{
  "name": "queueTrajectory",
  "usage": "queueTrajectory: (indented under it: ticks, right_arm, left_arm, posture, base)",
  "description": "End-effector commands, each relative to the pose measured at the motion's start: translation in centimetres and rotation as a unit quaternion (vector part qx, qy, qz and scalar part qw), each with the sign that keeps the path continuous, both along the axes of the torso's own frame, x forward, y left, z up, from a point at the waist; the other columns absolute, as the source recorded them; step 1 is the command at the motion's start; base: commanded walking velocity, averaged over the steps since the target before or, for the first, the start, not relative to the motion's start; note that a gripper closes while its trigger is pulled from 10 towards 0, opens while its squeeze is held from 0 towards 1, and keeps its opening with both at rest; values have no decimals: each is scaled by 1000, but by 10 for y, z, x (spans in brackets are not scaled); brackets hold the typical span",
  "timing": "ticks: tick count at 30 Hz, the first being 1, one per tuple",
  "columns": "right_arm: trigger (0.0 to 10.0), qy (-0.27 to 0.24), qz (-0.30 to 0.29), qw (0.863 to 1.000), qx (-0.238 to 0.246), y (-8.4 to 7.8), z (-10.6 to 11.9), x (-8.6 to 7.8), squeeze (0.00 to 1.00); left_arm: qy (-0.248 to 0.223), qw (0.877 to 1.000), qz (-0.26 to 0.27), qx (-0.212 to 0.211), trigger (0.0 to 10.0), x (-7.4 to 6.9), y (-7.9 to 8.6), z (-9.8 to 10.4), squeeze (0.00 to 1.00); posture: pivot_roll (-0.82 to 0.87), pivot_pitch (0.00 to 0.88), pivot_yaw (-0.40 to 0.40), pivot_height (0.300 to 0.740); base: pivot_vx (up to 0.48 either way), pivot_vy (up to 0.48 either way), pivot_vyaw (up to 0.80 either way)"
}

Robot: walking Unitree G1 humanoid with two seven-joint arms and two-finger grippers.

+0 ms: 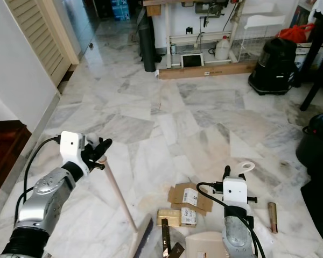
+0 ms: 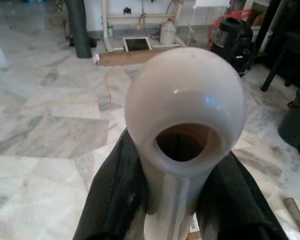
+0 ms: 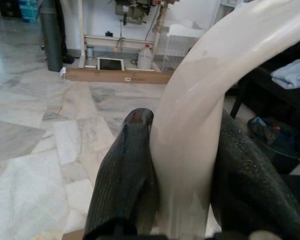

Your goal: Sweep floor

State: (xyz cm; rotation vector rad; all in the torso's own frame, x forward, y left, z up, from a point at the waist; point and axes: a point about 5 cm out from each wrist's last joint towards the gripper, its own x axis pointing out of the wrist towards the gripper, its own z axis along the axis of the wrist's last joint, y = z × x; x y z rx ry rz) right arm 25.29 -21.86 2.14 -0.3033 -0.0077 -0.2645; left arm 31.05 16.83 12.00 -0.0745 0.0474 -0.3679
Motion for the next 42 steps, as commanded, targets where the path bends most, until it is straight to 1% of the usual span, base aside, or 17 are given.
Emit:
queueTrajectory:
  ticks: [1,5,7,9,11,14,16,17,20,22,26,31,38,41,42]
  right_arm:
    - [10000,4,6,1000,1,2,-1,1,0]
    - [10000,4,8,1000,3,4,-1,2,0]
    - [10000,4,8,1000,3,5,-1,2,0]
    - [10000,5,9,1000,4,5,-1,3,0]
    - [10000,5,9,1000,4,5,-1,3,0]
    - [10000,5,9,1000,4,5,-1,3,0]
    - [10000,6,9,1000,3,5,-1,3,0]
    - [10000,5,9,1000,3,5,-1,3,0]
    - [10000,6,9,1000,4,4,-1,3,0]
    - [10000,8,9,1000,3,4,-2,3,0]
    - [10000,7,11,1000,4,5,-2,3,0]
    - [10000,7,12,1000,5,7,-2,4,0]
    - [10000,7,11,1000,6,8,-2,5,0]
    - [10000,6,10,1000,6,7,-2,5,0]
    - [10000,7,9,1000,6,7,-2,5,0]
  left_arm:
    - [-13,1000,-1,9,10000,-3,8,9,0]
    - [7,999,-24,21,10000,-11,10,4,0]
    - [14,999,-31,27,10000,-12,10,2,0]
    - [21,999,-34,23,10000,-13,10,1,0]
    - [36,997,-55,29,10000,-14,9,-1,0]
    - [42,997,-60,30,10000,-15,9,-3,0]
    - [41,997,-54,28,10000,-15,10,-3,0]
    - [37,998,-42,12,10000,-13,11,0,0]
    - [39,998,-39,4,10000,-12,13,3,0]
    - [44,998,-53,14,10000,-14,11,2,0]
    - [61,994,-84,20,10000,-17,5,-2,0]
    - [84,989,-114,40,10000,-19,2,-5,0]
    - [88,988,-122,39,10000,-15,-4,-4,0]
    - [90,988,-121,29,10000,-12,-8,-3,0]
    - [92,988,-125,20,10000,-11,-10,-2,0]
  posture:
    - [12,0,85,740]
    - [16,0,86,740]
    - [17,0,87,740]
    - [20,0,85,740]
    - [20,0,86,740]
    - [19,0,88,740]
    - [16,0,89,740]
    - [15,0,89,740]
    - [17,0,89,740]
    - [18,0,91,740]
    - [17,0,93,740]
    - [20,0,96,740]
    - [13,0,102,740]
    - [14,0,101,740]
    - [14,0,101,740]
  base:
    - [0,0,0]
    - [0,0,0]
    - [0,0,0]
    - [0,0,0]
    - [0,0,0]
    - [0,0,0]
    - [0,0,0]
    - [0,0,0]
    - [0,0,0]
    - [0,0,0]
    - [0,0,0]
    - [0,0,0]
    - [0,0,0]
    - [0,0,0]
    - [0,0,0]
